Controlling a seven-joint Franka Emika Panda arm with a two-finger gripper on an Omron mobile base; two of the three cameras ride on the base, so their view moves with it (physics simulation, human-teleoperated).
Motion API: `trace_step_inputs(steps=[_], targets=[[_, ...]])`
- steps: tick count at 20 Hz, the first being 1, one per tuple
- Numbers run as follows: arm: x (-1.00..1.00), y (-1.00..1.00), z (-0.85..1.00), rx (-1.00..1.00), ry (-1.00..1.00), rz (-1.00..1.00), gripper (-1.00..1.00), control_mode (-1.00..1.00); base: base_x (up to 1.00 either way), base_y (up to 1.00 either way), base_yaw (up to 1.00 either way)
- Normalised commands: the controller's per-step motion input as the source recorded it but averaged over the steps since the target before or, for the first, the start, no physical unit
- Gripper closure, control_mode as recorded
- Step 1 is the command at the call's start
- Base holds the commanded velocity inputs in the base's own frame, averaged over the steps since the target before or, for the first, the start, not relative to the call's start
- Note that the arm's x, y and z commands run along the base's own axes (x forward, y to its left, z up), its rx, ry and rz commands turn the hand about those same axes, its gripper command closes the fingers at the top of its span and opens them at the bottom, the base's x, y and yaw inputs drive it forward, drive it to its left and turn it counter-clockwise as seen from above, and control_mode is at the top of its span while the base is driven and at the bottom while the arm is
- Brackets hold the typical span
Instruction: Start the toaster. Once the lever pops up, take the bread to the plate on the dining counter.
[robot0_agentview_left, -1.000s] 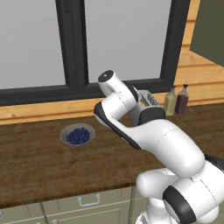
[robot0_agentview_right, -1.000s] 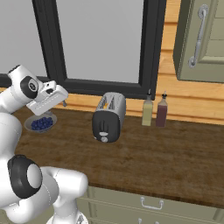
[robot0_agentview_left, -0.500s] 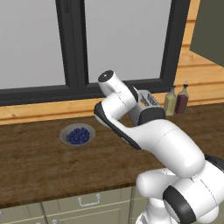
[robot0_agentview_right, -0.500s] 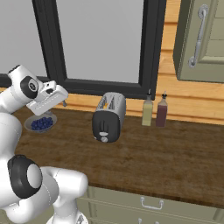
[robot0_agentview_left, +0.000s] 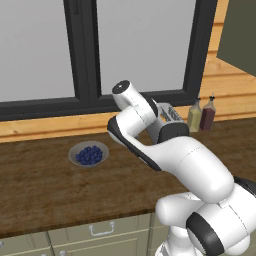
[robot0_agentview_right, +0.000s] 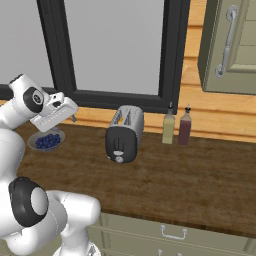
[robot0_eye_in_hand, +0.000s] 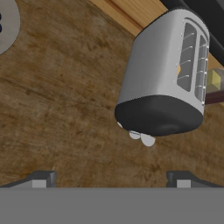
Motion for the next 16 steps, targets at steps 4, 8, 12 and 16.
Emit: trace_step_inputs(steps=[4, 8, 12, 16], targets=[[0.00, 0.00, 0.00, 0.00, 0.00, 0.00, -1.00, -1.00, 0.00, 0.00, 0.00], [0.00, 0.00, 0.00, 0.00, 0.00, 0.00, -1.00, -1.00, 0.00, 0.00, 0.00], [0.00, 0.00, 0.00, 0.00, 0.00, 0.00, -1.00, -1.00, 0.00, 0.00, 0.00], [0.00, 0.00, 0.00, 0.00, 0.00, 0.00, -1.00, -1.00, 0.00, 0.00, 0.00]])
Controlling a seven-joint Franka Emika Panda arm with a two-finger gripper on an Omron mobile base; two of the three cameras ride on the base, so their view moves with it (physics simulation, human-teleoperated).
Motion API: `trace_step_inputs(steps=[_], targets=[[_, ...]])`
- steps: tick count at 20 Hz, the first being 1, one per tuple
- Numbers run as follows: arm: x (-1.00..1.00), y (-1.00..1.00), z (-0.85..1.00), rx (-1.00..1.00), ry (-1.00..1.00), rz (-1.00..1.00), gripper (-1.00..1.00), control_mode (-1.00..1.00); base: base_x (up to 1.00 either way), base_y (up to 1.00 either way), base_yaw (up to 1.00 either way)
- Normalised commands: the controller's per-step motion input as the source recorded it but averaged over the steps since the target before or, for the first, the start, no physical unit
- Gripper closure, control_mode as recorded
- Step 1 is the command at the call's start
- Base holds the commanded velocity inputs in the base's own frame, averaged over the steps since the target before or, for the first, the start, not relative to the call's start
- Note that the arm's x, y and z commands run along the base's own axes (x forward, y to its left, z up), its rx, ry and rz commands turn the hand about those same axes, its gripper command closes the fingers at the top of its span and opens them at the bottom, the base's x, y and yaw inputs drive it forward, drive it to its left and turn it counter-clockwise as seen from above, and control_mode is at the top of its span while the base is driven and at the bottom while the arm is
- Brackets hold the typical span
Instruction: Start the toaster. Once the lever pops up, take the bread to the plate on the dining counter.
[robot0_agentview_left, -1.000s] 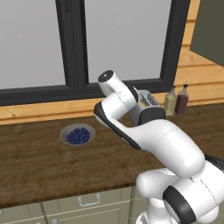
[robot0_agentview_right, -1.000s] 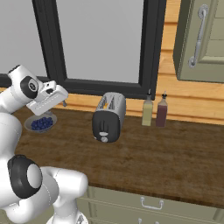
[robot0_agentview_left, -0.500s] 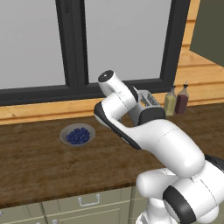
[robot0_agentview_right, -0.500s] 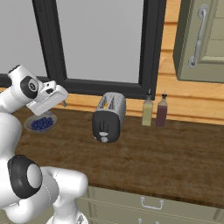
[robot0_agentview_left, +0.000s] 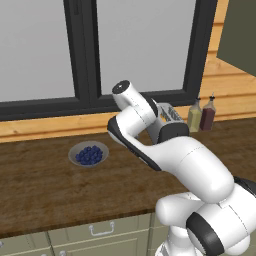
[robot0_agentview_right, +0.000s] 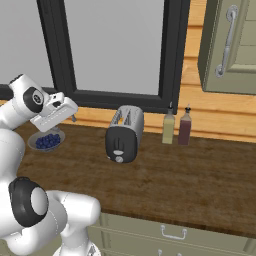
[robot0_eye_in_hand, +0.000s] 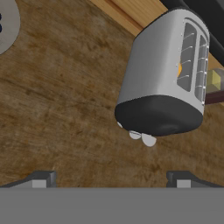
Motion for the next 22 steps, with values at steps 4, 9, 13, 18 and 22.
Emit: trace_step_inputs(steps=[4, 9, 13, 18, 22], targets=[[0.00, 0.00, 0.00, 0.00, 0.00, 0.00, -1.00, -1.00, 0.00, 0.00, 0.00], [0.00, 0.00, 0.00, 0.00, 0.00, 0.00, -1.00, -1.00, 0.00, 0.00, 0.00], [0.00, 0.00, 0.00, 0.00, 0.00, 0.00, -1.00, -1.00, 0.00, 0.00, 0.00], [0.00, 0.00, 0.00, 0.00, 0.00, 0.00, -1.00, -1.00, 0.00, 0.00, 0.00], [0.00, 0.00, 0.00, 0.00, 0.00, 0.00, -1.00, -1.00, 0.00, 0.00, 0.00]])
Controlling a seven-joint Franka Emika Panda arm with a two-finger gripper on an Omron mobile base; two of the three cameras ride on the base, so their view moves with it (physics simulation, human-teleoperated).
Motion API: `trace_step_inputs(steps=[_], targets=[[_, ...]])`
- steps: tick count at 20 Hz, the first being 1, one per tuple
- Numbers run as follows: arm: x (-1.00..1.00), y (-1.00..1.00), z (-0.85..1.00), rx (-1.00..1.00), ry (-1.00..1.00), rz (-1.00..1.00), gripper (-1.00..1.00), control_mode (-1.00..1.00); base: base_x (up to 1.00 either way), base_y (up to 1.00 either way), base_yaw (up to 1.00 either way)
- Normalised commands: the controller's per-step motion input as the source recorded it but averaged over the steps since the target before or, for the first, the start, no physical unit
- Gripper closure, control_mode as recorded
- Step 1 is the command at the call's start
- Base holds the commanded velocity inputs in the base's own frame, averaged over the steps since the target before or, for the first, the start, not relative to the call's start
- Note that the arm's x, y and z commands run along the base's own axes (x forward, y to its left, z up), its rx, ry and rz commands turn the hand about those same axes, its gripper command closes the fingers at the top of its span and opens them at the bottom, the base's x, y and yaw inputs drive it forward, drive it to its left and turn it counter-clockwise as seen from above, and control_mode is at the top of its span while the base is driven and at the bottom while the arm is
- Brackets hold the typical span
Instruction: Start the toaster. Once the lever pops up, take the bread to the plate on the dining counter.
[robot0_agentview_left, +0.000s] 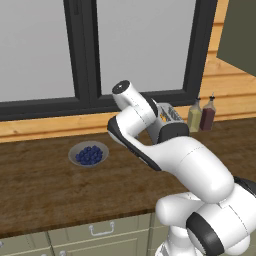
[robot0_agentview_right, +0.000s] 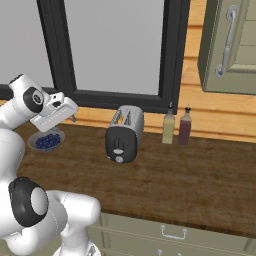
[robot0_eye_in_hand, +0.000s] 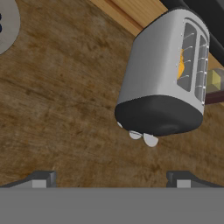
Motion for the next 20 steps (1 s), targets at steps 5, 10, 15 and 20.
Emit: trace_step_inputs(steps=[5, 10, 15, 20], targets=[[0.00, 0.00, 0.00, 0.00, 0.00, 0.00, -1.00, -1.00, 0.00, 0.00, 0.00], [0.00, 0.00, 0.00, 0.00, 0.00, 0.00, -1.00, -1.00, 0.00, 0.00, 0.00], [0.00, 0.00, 0.00, 0.00, 0.00, 0.00, -1.00, -1.00, 0.00, 0.00, 0.00], [0.00, 0.00, 0.00, 0.00, 0.00, 0.00, -1.00, -1.00, 0.00, 0.00, 0.00]])
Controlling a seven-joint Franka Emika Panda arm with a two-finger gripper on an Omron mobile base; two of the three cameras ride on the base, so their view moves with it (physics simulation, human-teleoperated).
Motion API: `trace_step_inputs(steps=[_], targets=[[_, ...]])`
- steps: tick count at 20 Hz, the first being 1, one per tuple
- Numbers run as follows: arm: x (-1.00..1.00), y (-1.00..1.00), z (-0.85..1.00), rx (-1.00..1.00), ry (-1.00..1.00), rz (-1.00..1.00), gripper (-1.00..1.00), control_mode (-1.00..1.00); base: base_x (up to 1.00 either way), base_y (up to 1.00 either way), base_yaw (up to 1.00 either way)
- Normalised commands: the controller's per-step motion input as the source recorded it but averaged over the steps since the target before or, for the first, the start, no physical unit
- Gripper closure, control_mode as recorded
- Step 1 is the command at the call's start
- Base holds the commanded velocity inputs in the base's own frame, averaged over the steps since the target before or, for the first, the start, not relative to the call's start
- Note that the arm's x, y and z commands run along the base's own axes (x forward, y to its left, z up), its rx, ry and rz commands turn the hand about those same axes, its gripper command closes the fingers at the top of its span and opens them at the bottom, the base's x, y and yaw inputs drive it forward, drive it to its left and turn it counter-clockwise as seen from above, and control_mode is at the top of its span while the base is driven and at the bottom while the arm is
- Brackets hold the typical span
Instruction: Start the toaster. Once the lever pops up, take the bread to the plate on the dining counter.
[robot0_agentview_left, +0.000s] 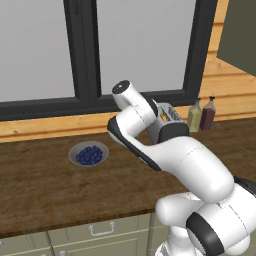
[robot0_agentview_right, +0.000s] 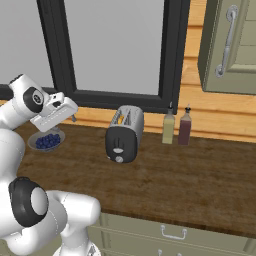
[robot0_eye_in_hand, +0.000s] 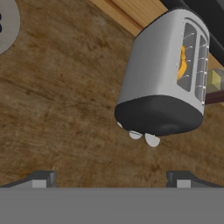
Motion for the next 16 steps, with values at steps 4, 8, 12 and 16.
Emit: trace_step_inputs(steps=[4, 8, 12, 16], targets=[[0.00, 0.00, 0.00, 0.00, 0.00, 0.00, -1.00, -1.00, 0.00, 0.00, 0.00], [0.00, 0.00, 0.00, 0.00, 0.00, 0.00, -1.00, -1.00, 0.00, 0.00, 0.00], [0.00, 0.00, 0.00, 0.00, 0.00, 0.00, -1.00, -1.00, 0.00, 0.00, 0.00], [0.00, 0.00, 0.00, 0.00, 0.00, 0.00, -1.00, -1.00, 0.00, 0.00, 0.00]])
